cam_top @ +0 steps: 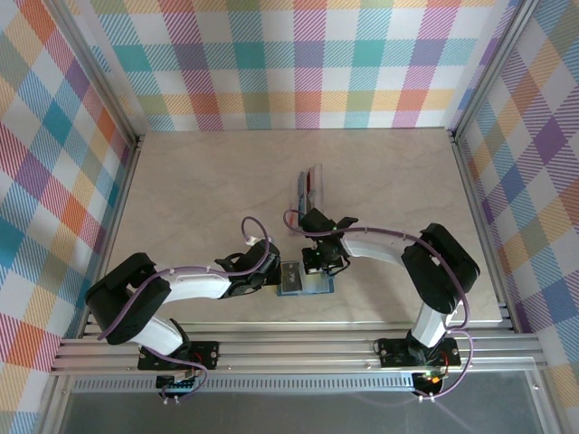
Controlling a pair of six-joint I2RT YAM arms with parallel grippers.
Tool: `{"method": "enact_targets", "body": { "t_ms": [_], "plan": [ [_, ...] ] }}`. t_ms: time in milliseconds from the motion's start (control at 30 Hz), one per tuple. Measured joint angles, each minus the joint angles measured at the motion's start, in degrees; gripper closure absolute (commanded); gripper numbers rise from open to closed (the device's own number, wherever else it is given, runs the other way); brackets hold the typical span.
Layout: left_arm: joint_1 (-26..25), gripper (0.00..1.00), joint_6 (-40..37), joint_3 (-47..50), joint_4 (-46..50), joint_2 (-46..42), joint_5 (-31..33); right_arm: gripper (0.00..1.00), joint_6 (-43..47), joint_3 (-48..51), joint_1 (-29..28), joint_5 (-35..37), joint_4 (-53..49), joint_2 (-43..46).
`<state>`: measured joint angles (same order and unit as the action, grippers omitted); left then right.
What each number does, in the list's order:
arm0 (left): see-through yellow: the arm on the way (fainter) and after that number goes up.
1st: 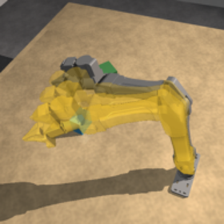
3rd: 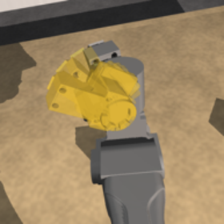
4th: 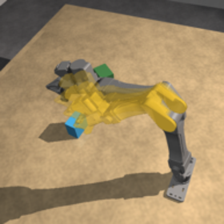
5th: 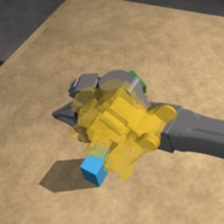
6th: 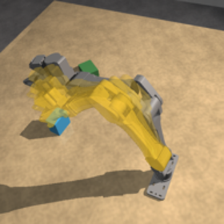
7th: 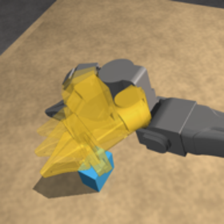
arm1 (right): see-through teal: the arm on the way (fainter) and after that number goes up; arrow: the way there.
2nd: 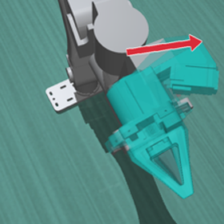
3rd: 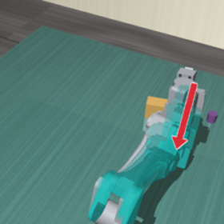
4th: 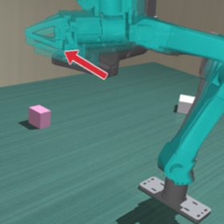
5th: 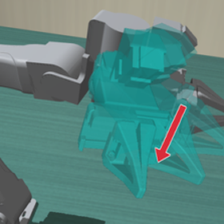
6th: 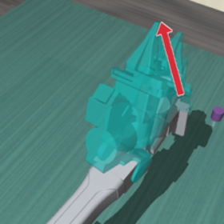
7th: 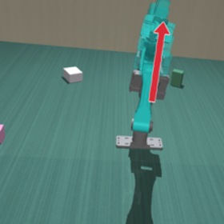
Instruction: Put the credit cards into the card holder
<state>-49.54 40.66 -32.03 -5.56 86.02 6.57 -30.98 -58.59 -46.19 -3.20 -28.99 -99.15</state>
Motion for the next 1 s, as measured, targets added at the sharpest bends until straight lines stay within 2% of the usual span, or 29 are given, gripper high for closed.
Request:
{"method": "enact_targets", "body": {
  "t_ms": [233,467,567,733,1000],
  "plan": [
    [0.00,0.91,0.00,0.28,-0.46,-0.15,-0.02,1.00,-0.04,0.00,-0.02,-7.76,3.74,0.11],
    [0.00,0.91,0.00,0.28,-0.48,-0.15,-0.02,0.73,-0.17,0.28,-0.66,-12.66,5.95,0.44],
    [0.00,0.91,0.00,0.28,-0.52,-0.13,-0.02,0.66,-0.11,1.05,-1.77,-13.42,6.21,0.98],
    [0.00,0.91,0.00,0.28,-0.55,-0.09,-0.02,0.59,-0.07,3.10,-4.31,-11.93,5.64,3.15],
    [0.00,0.91,0.00,0.28,-0.85,0.09,-0.13,0.65,-0.04,2.99,-4.44,-1.40,-0.79,8.35]
  ]
}}
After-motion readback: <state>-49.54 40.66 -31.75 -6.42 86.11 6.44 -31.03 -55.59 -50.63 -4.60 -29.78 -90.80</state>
